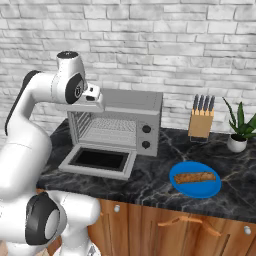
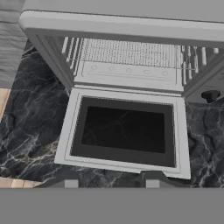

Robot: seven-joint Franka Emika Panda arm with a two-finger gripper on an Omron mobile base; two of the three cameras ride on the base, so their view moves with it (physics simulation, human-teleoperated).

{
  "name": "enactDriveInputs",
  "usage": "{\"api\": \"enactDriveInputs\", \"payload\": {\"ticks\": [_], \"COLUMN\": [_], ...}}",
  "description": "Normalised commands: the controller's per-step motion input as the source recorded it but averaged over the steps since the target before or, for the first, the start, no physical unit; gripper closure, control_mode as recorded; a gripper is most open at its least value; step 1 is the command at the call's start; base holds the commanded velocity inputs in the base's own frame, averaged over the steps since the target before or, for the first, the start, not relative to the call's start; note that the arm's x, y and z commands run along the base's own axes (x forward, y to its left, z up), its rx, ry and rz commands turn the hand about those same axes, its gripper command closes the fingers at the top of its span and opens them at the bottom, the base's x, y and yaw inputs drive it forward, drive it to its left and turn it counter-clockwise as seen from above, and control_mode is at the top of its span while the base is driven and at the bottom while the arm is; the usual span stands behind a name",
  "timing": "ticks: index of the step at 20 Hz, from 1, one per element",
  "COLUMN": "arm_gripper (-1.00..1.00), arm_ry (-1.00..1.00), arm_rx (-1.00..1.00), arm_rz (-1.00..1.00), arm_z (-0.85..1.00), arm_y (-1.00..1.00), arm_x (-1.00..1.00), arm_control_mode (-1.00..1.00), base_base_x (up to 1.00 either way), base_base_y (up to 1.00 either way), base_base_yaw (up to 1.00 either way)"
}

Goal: Pull the toaster oven rack outwards. Pick up the baguette from the plate and place it on the toaster oven rack. Close the toaster oven door fully and set the temperature to the lowest setting.

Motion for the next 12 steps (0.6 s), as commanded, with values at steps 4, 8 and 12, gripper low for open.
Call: {"api": "enactDriveInputs", "payload": {"ticks": [4,8,12], "arm_gripper": [-1.0,-1.0,-1.0], "arm_ry": [-0.03,-0.11,-0.22], "arm_rx": [0.0,0.0,0.0], "arm_rz": [0.0,0.0,-0.01], "arm_z": [-0.14,-0.25,-0.2], "arm_y": [0.0,0.0,0.0], "arm_x": [-0.07,-0.2,-0.21], "arm_control_mode": [-1.0,-1.0,-1.0], "base_base_x": [0.0,0.0,0.0], "base_base_y": [0.0,0.0,0.0], "base_base_yaw": [0.0,0.0,0.0]}}
